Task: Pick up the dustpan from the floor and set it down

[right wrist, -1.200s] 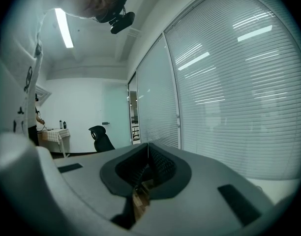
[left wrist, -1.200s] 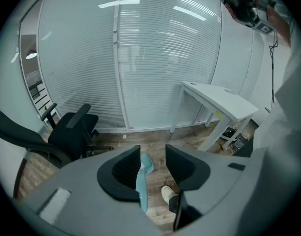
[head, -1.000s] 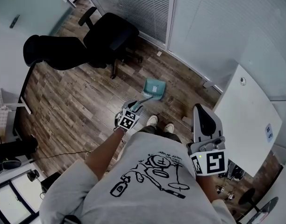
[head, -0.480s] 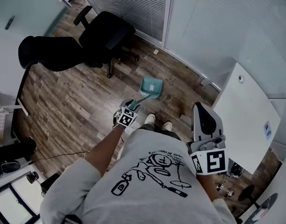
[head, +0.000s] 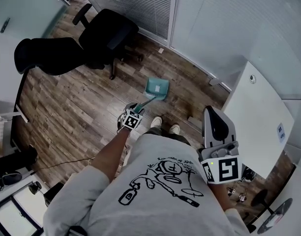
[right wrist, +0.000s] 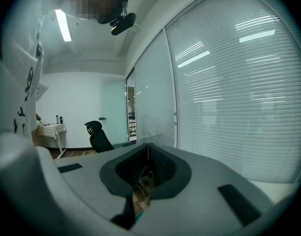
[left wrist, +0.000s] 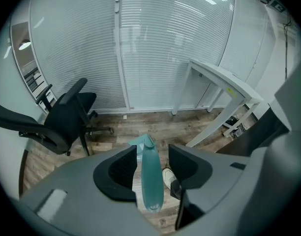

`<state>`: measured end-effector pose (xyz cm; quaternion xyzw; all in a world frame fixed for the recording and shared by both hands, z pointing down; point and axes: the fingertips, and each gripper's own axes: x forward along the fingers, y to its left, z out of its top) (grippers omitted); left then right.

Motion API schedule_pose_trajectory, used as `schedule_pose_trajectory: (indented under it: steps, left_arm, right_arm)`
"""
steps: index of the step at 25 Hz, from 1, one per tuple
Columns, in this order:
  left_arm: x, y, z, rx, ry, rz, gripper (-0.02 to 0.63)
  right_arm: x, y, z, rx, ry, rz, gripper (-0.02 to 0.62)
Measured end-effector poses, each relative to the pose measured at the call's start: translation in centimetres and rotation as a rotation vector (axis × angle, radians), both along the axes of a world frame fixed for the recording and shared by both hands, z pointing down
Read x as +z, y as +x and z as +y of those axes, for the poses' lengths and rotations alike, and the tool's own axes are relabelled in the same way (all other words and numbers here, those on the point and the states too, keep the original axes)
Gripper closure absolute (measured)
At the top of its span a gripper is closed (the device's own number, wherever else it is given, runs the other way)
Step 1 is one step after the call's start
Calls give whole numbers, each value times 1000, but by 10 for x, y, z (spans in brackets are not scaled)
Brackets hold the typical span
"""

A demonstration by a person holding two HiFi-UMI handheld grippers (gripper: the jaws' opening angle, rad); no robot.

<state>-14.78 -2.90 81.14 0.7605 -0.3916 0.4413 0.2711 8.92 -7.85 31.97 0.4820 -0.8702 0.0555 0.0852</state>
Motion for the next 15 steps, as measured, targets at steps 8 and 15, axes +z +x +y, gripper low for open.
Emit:
schedule_pose_trajectory:
  steps: [8, 15]
  left_arm:
    - [22, -3, 7, -19, -44, -7, 408]
    - [34, -5, 5, -24, -54, -35, 477]
  right_arm:
    - [7, 2, 3, 11, -17, 26, 591]
    - [12, 5, 4, 19, -33, 43, 591]
